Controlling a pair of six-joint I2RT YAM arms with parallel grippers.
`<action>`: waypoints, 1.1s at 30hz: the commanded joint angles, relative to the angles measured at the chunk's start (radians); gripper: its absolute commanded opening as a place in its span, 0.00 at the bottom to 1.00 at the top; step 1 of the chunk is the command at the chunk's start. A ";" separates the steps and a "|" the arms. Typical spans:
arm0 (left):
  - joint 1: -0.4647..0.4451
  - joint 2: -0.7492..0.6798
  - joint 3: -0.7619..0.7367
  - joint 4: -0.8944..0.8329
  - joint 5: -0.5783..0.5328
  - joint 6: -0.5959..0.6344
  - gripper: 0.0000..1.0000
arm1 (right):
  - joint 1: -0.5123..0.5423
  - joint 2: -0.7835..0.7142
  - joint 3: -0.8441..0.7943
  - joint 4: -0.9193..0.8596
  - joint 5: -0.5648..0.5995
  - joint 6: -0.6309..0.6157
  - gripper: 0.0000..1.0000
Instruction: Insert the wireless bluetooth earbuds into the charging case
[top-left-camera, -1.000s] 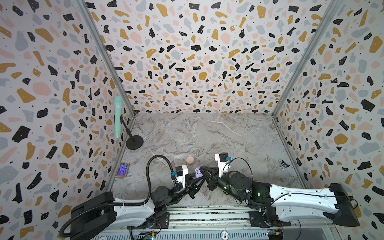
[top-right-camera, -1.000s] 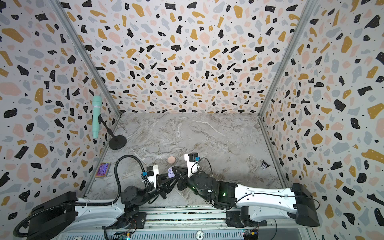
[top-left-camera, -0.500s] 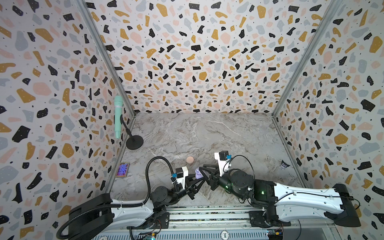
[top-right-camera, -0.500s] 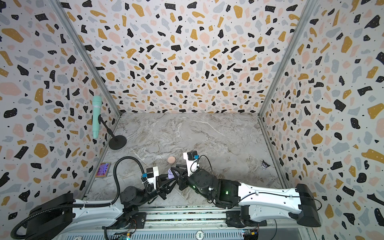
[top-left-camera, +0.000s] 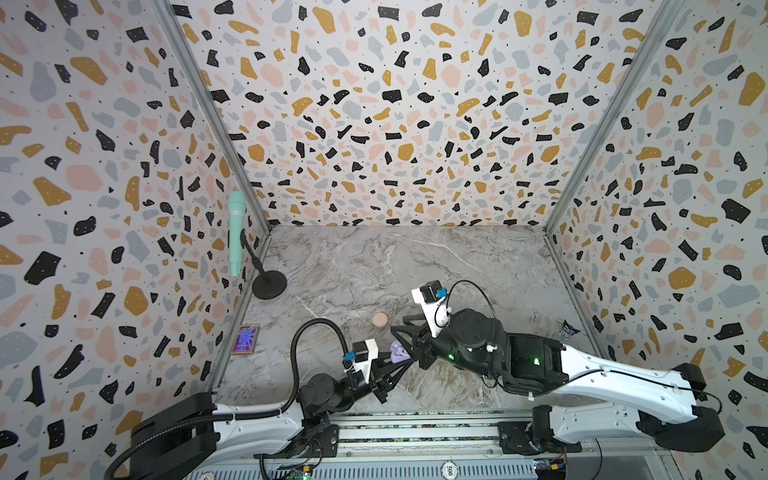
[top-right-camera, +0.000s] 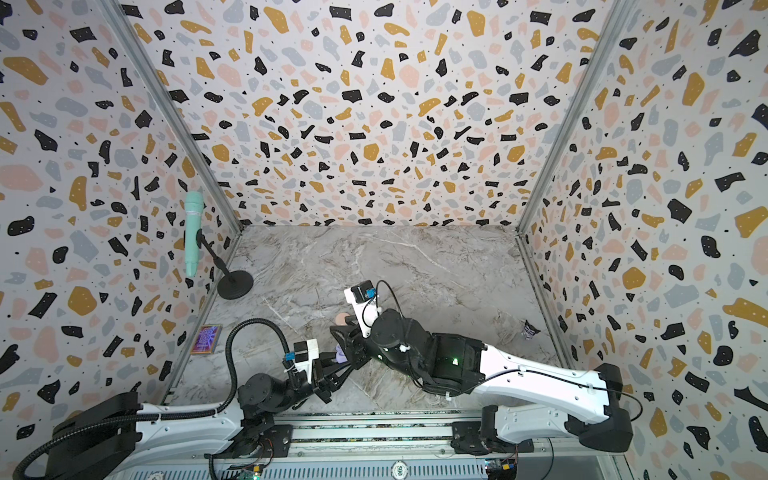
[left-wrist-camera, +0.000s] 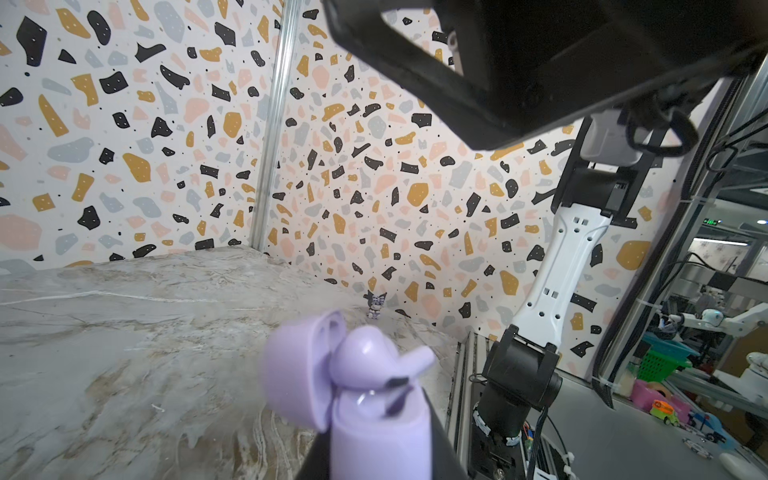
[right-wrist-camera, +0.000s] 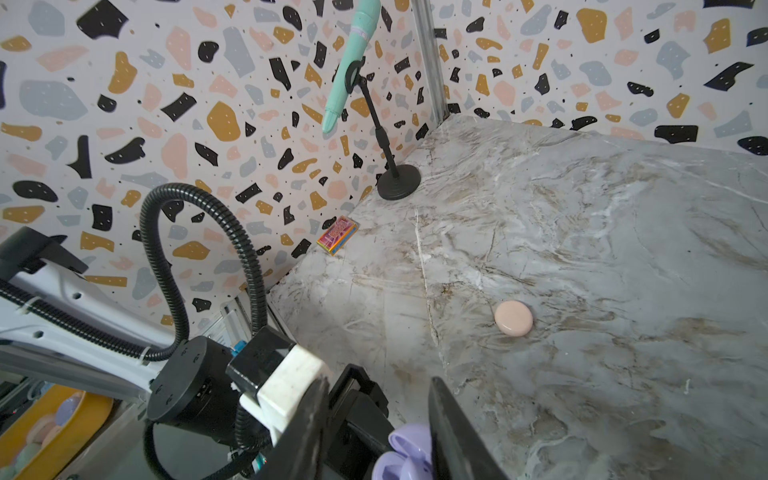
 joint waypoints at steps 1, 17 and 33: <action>-0.004 -0.014 -0.002 0.004 0.017 0.046 0.00 | -0.002 0.058 0.082 -0.252 -0.061 -0.050 0.42; -0.003 -0.014 0.006 -0.032 0.033 0.068 0.00 | 0.002 0.149 0.159 -0.434 -0.052 -0.033 0.39; -0.002 -0.012 0.008 -0.029 0.039 0.071 0.00 | 0.003 0.138 0.118 -0.414 -0.089 -0.020 0.35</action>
